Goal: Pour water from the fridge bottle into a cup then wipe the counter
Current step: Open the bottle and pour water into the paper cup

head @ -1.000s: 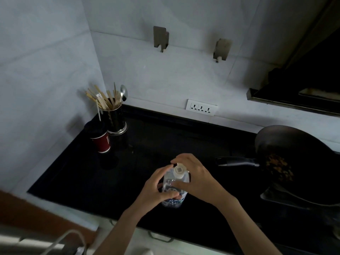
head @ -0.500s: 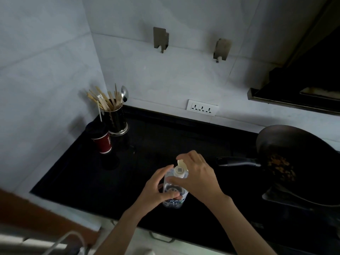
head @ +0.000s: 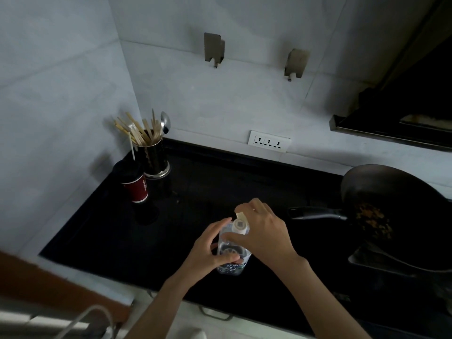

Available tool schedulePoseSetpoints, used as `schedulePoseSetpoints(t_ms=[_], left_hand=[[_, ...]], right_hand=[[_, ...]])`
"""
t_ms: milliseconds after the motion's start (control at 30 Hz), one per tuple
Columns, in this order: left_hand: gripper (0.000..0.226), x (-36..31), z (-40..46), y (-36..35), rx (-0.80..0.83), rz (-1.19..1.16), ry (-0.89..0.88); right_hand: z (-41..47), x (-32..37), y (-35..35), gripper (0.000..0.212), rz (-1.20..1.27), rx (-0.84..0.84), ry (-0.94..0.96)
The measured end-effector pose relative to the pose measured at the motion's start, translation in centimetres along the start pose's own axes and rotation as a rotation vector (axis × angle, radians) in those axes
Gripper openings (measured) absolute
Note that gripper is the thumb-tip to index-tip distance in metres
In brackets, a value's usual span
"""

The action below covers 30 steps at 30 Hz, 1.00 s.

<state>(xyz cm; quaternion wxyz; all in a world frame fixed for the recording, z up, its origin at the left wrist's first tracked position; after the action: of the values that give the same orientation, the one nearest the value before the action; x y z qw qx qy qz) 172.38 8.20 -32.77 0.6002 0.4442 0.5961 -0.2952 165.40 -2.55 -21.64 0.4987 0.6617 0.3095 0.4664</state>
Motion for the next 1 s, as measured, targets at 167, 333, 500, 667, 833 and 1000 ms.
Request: schedulePoseSetpoints(t_ms=[167, 333, 500, 667, 833, 1000], left_hand=[[0.077, 0.0, 0.1, 0.0, -0.003, -0.009, -0.007], [0.076, 0.0, 0.0, -0.1, 0.008, -0.029, -0.014], [0.077, 0.1, 0.0, -0.1, 0.001, -0.057, -0.012], [0.077, 0.1, 0.0, -0.1, -0.002, -0.075, -0.010], [0.078, 0.0, -0.1, -0.2, 0.008, -0.059, -0.002], [0.079, 0.0, -0.1, -0.3, 0.001, -0.063, 0.015]], right_hand=[[0.1, 0.3, 0.3, 0.029, -0.053, -0.031, 0.005], [-0.8, -0.3, 1.4, 0.020, 0.155, -0.086, 0.053], [-3.3, -4.0, 1.0, 0.031, 0.514, -0.198, 0.070], [-6.9, -8.9, -3.4, 0.036, 0.728, -0.261, -0.100], [-9.8, -13.7, -9.9, 0.033, 0.735, -0.257, -0.332], [-10.9, -16.1, -13.7, 0.031, 0.647, -0.261, -0.473]])
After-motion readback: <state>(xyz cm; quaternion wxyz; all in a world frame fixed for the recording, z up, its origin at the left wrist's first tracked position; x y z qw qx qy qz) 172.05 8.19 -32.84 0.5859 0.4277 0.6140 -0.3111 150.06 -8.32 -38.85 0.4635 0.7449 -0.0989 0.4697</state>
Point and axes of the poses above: each hand's wrist, its own z-axis towards the middle knuckle, its own y-axis out of the back of the hand, x = y × z, the point moved 6 cm from there along z, towards the middle knuckle, and after that the axes turned 7 degrees about x, right-handed, at the moved point
